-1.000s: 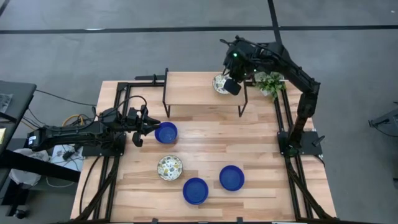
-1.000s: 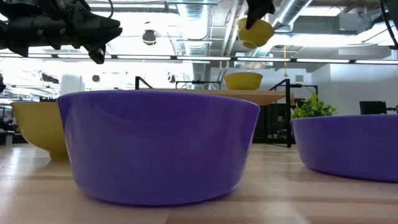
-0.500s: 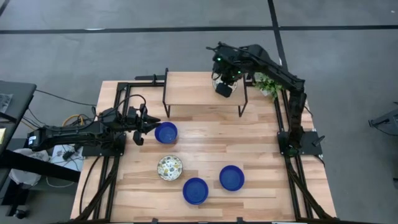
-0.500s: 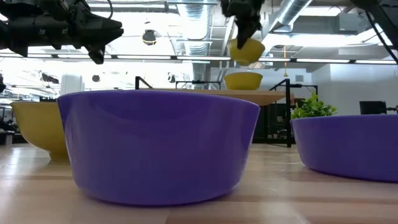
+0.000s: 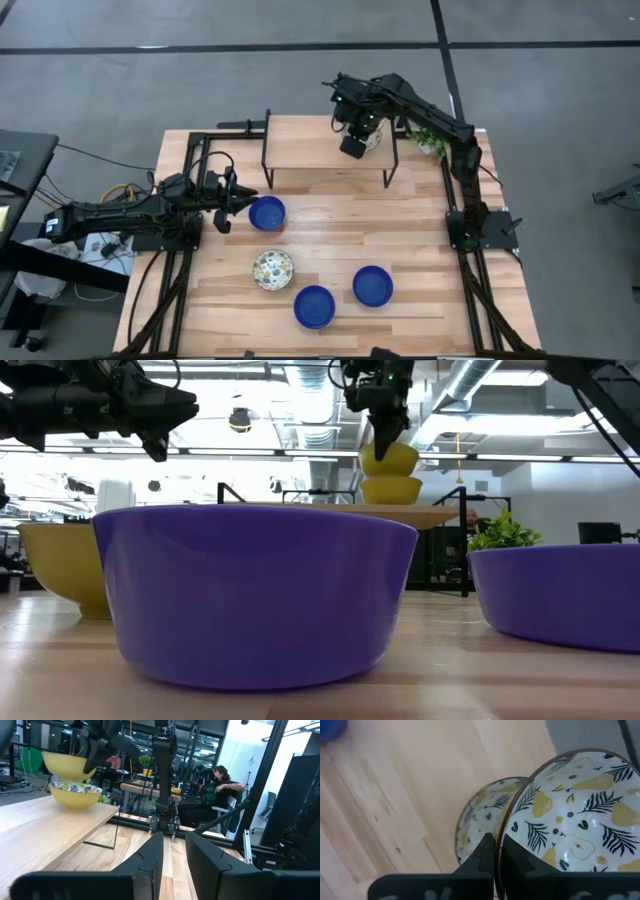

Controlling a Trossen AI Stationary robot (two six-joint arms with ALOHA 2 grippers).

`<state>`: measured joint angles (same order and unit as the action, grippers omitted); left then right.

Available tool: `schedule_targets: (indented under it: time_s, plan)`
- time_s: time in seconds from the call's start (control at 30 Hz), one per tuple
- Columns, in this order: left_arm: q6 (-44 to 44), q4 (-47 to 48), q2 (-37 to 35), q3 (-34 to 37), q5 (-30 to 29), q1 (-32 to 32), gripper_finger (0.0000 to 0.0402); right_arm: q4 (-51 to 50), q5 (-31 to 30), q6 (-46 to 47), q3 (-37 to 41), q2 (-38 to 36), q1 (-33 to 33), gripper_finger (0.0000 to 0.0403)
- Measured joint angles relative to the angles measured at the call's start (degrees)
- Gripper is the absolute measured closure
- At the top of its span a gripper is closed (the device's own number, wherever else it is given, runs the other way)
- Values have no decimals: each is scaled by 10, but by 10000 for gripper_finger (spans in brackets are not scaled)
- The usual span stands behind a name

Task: Pick & Place Mini bowls
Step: Stack the right white patterned bowl on top of the white patterned bowl on the shelf

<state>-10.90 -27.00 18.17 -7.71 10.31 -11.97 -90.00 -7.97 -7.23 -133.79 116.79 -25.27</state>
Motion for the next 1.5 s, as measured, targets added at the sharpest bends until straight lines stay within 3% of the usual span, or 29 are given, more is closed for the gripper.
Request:
schedule_targets:
  time_s: [0.2, 0.37, 1.5]
  plan:
    - [1, -1, 0, 0, 0, 0, 320, 0, 1, -1, 0, 7, 11, 403]
    - [1, -1, 0, 0, 0, 0, 320, 0, -37, -7, 0, 7, 26, 403]
    - [1, -1, 0, 0, -2, 0, 320, 0, -4, 46, 1, 0, 26, 403]
